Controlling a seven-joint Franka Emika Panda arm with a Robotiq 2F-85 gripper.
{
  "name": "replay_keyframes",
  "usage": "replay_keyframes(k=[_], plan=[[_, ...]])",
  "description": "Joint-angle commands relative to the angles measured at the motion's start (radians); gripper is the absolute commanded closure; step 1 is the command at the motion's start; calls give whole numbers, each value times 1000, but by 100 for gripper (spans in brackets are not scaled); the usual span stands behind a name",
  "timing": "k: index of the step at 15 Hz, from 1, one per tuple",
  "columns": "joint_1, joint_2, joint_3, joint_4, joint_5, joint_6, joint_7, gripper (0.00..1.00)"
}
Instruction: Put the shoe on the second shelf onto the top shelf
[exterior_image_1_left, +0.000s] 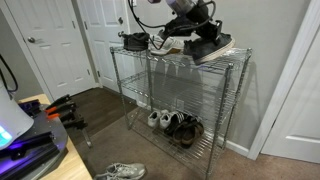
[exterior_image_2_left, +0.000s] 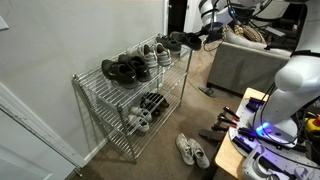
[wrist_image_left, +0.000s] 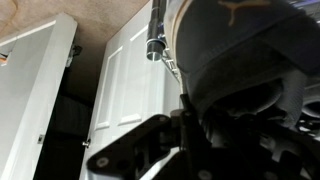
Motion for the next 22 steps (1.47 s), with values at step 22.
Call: replay_keyframes(k=[22], plan=[[-83,174,63,164,157,-227,-303,96]])
